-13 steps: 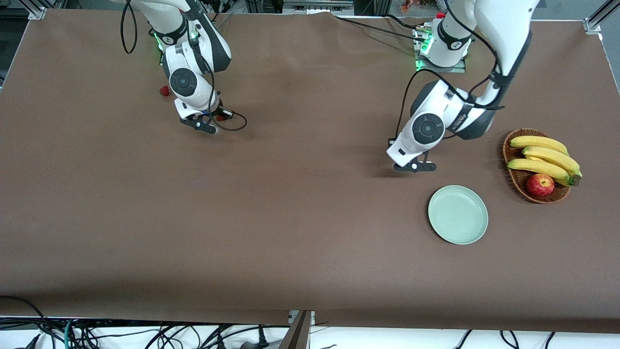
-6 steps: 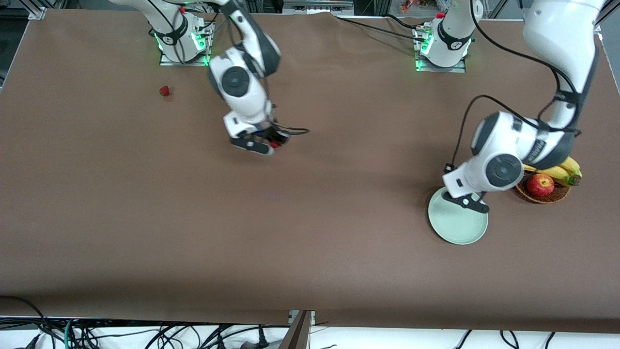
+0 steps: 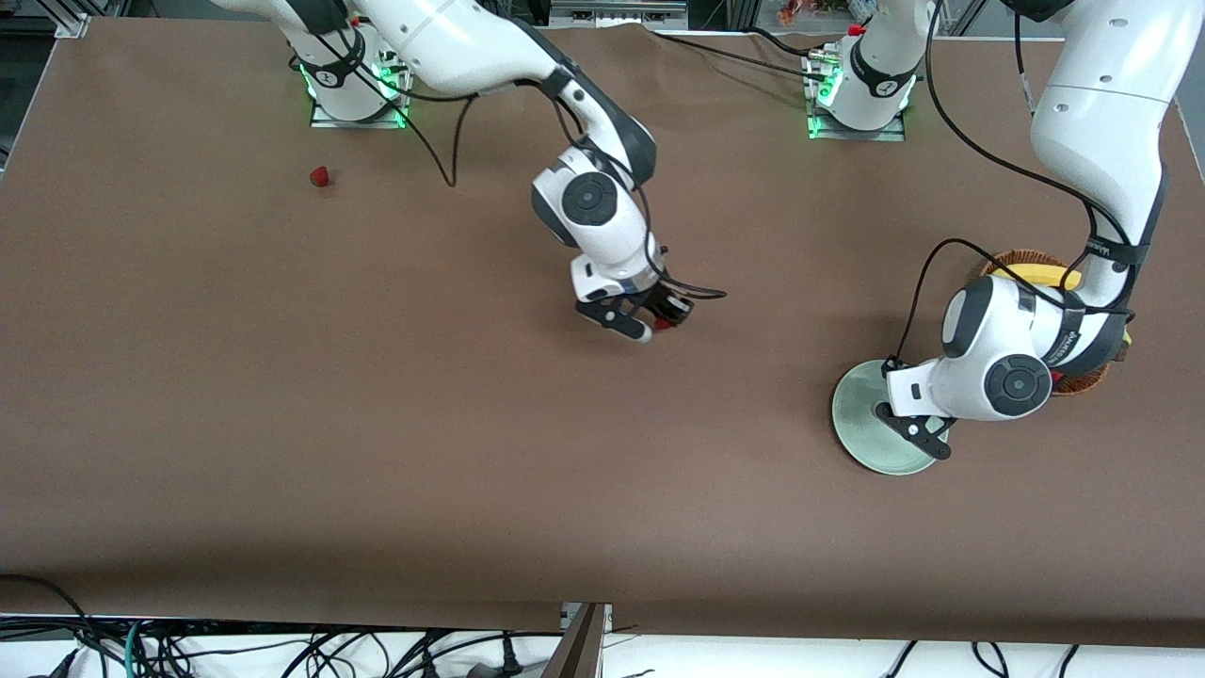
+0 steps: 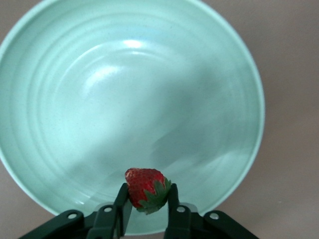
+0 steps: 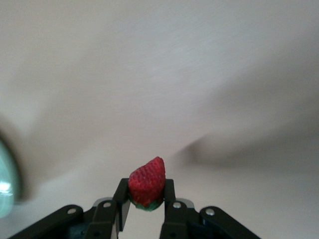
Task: Collect all strawberries into plate
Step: 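Lower the strawberry onto the plate while the right gripper carries another, then release the strawberry mid-table with the right gripper while the left gripper returns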
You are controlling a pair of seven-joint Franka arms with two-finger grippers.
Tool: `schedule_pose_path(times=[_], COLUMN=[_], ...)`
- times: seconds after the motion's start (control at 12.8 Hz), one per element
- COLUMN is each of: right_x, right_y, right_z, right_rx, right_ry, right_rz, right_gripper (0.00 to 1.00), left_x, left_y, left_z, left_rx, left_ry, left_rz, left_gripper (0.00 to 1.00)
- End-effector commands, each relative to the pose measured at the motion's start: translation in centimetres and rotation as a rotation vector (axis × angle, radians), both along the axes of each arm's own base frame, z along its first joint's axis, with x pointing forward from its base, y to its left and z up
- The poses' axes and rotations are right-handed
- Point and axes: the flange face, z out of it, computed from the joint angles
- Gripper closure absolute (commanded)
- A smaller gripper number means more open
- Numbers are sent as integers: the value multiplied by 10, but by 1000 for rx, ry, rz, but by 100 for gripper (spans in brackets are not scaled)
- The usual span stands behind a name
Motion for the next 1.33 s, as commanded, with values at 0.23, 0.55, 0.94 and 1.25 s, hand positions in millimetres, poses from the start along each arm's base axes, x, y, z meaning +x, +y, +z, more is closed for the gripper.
schedule_pose_path(times=[0.23,0.55,0.94,1.25], right_x=[13,56,13,-62], right_y=[9,-119,-357,-498], right_z=[10,70,90,68], right_rx=[50,-335,-454,-451], right_ry=[0,187,327,383], right_rz=[-125,215,505,526], right_gripper=[1,1,1,1], left_x=[4,-10,-45,-78], left_y=[-9,-85,-206,-245], left_z=[23,63,57,9], left_rx=[-6,-36,35,-24], left_ry=[-3,48,45,-26], left_rz=[-38,118,359,399], left_gripper=[0,0,0,0])
